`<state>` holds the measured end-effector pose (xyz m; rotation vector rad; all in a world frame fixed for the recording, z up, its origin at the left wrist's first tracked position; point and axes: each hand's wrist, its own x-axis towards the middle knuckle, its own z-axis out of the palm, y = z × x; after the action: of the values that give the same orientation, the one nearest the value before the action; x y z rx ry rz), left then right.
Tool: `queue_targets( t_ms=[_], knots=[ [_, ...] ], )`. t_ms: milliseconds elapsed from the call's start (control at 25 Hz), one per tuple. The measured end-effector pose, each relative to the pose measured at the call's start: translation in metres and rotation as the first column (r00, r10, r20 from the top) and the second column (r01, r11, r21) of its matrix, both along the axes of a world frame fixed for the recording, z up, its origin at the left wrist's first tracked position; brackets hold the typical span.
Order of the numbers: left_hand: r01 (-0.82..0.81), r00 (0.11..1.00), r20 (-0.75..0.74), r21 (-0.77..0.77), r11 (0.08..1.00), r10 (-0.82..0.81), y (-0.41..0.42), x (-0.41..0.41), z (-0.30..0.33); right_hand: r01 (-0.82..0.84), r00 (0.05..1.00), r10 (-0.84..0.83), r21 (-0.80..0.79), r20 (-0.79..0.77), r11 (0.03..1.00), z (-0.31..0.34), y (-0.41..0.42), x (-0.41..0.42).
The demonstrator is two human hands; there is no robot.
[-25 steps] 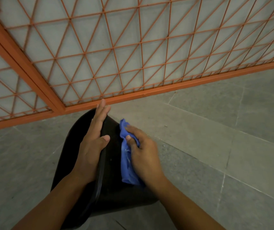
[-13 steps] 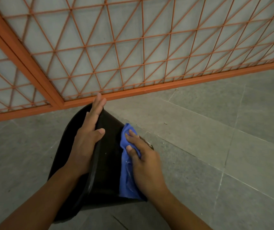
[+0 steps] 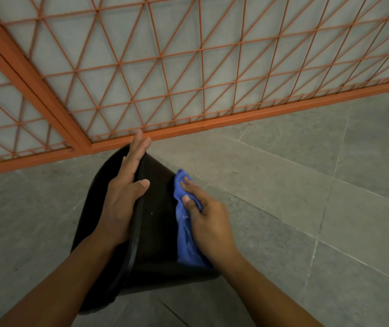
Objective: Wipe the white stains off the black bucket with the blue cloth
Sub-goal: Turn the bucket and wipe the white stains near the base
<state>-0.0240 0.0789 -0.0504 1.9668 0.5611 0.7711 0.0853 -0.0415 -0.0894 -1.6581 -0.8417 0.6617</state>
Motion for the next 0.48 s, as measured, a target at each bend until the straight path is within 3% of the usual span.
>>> queue_targets(
  t_ms=[240, 480],
  knots=[
    [-0.021, 1.0, 0.02, -0.025, 0.999, 0.022, -0.003, 0.001, 0.002, 0.153, 0.988, -0.147, -0.233, 0.045, 0.96, -0.03, -0.005, 0.025],
    [-0.013, 0.999, 0.03, -0.027, 1.0, 0.014, -0.004, 0.0, 0.001, 0.042, 0.998, -0.035, -0.131, 0.056, 0.991, -0.02, 0.008, 0.023]
  ],
)
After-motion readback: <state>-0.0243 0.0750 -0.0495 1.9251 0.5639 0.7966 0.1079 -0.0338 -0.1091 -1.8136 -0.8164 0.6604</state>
